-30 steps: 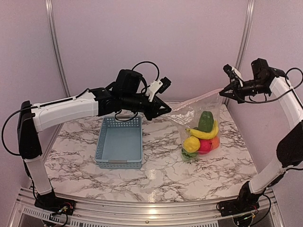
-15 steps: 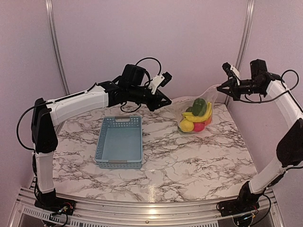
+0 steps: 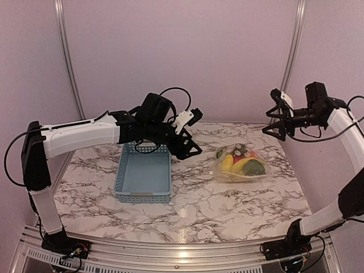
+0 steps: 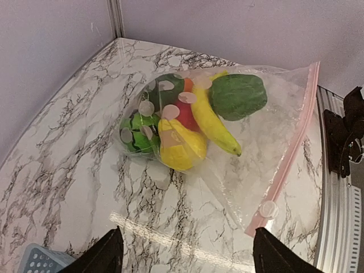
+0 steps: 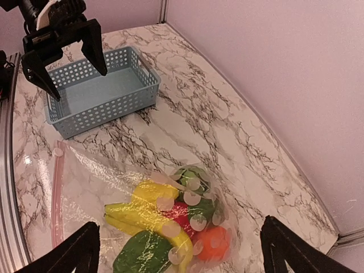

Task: Place the food in the zip-top bag and seal the zipper
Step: Place the zipper food storage bag at the center of the board, then reset both arms

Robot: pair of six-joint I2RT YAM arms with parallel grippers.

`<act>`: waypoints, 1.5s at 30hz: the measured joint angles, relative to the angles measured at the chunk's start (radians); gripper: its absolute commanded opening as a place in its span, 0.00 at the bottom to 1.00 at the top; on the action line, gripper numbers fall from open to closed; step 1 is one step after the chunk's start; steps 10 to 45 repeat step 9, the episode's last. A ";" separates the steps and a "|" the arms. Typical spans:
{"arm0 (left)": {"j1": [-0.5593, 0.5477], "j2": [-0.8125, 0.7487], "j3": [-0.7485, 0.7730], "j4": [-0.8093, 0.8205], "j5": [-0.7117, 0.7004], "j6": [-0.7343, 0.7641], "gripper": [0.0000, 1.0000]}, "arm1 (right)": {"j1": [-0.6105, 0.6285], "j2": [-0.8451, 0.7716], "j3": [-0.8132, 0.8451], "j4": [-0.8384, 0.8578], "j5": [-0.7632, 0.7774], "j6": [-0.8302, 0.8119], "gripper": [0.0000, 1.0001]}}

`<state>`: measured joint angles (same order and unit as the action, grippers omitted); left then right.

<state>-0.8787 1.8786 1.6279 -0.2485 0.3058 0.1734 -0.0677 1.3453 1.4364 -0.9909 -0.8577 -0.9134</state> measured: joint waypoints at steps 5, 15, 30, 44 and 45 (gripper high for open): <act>0.005 -0.142 -0.077 0.061 -0.136 -0.084 0.99 | 0.000 -0.069 0.062 0.056 -0.023 0.145 0.96; 0.018 -0.225 -0.085 0.072 -0.328 -0.194 0.99 | 0.000 -0.105 -0.024 0.224 0.060 0.342 0.96; 0.018 -0.225 -0.085 0.072 -0.328 -0.194 0.99 | 0.000 -0.105 -0.024 0.224 0.060 0.342 0.96; 0.018 -0.225 -0.085 0.072 -0.328 -0.194 0.99 | 0.000 -0.105 -0.024 0.224 0.060 0.342 0.96; 0.018 -0.225 -0.085 0.072 -0.328 -0.194 0.99 | 0.000 -0.105 -0.024 0.224 0.060 0.342 0.96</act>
